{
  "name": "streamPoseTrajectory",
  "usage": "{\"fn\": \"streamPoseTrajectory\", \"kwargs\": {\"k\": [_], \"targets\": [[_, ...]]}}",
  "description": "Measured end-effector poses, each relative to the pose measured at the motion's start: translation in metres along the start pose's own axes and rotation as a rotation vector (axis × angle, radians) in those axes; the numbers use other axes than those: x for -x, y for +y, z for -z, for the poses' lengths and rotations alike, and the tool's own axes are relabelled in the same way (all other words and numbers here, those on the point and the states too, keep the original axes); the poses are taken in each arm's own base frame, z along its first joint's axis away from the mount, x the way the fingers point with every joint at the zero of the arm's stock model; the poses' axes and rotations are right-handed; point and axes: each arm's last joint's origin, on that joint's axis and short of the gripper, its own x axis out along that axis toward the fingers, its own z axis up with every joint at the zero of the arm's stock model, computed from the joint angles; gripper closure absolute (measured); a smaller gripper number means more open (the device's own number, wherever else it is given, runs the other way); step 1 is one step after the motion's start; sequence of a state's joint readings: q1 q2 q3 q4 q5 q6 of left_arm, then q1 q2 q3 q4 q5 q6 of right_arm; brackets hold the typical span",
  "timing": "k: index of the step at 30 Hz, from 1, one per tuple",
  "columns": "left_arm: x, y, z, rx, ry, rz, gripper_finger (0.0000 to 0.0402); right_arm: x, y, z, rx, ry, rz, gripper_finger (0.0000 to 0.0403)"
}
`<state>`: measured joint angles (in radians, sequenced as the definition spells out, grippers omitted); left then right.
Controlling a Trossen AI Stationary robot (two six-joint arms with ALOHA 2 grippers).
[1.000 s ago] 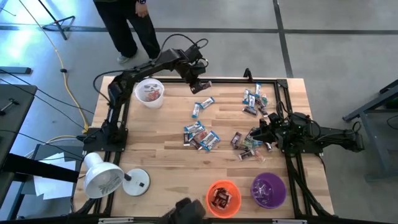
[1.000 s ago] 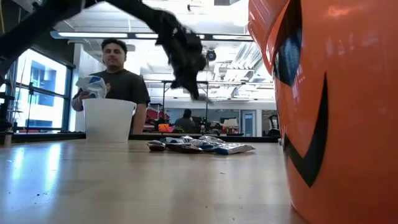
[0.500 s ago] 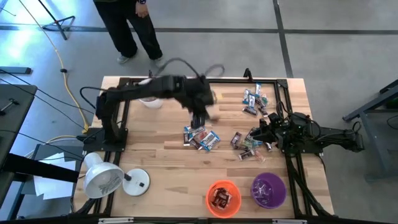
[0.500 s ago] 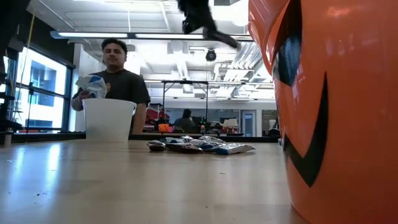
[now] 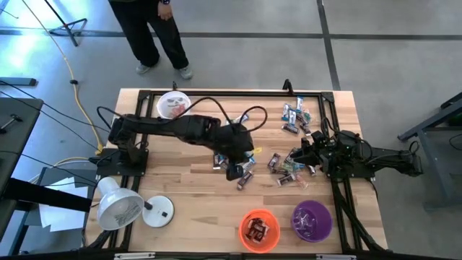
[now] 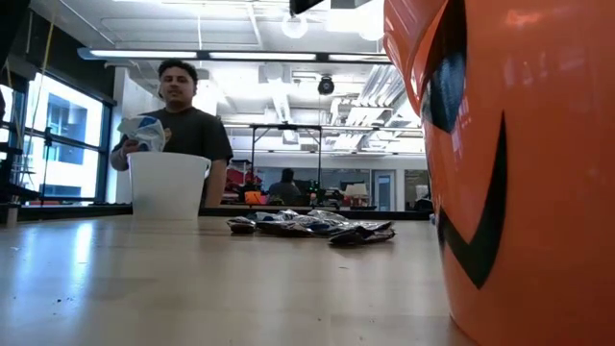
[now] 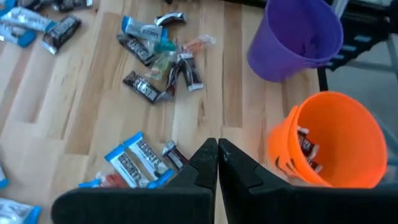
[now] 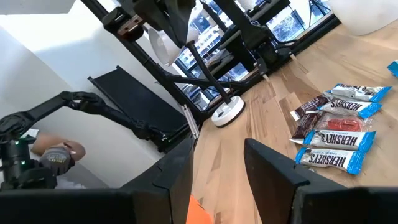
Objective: Organize candy in baskets
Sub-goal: Put the brown chocolate into the orange bucket
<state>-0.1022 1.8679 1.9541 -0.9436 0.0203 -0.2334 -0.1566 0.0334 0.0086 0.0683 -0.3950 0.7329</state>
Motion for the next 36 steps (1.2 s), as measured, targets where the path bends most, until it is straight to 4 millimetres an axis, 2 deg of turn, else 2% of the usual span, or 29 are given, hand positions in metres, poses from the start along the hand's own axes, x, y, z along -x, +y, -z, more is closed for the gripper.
{"fn": "streamPoseTrajectory", "kwargs": {"k": [4, 8, 12, 14, 18, 24, 30, 36], "targets": [[0.0, -0.007, 0.001, 0.002, -0.008, 0.003, 0.0401, 0.0, 0.0, 0.0, 0.0, 0.0, 0.0, 0.0265], [-0.013, -0.01, 0.001, -0.002, -0.002, 0.002, 0.0401, 0.0, 0.0, 0.0, 0.0, 0.0, 0.0, 0.0265], [-0.041, -0.009, 0.007, -0.004, 0.058, -0.036, 0.0399, 0.0, 0.0, 0.0, -0.001, 0.001, 0.001, 0.0265], [-0.061, -0.008, 0.009, -0.005, 0.083, -0.061, 0.0392, 0.0, 0.0, 0.0, -0.002, 0.004, 0.003, 0.0265], [-0.096, -0.004, 0.021, -0.006, 0.175, -0.09, 0.0365, -0.001, -0.001, 0.001, -0.006, 0.01, 0.009, 0.0265], [-0.13, 0.006, 0.037, 0.002, 0.297, -0.125, 0.0315, -0.001, -0.001, 0.001, -0.008, 0.014, 0.013, 0.0265], [-0.147, 0.009, 0.046, -0.006, 0.355, -0.139, 0.027, -0.001, -0.001, 0.001, -0.007, 0.013, 0.011, 0.0265], [-0.15, 0.01, 0.045, 0.043, 0.332, -0.187, 0.0242, -0.001, -0.001, 0.001, -0.007, 0.013, 0.011, 0.0265]]}}
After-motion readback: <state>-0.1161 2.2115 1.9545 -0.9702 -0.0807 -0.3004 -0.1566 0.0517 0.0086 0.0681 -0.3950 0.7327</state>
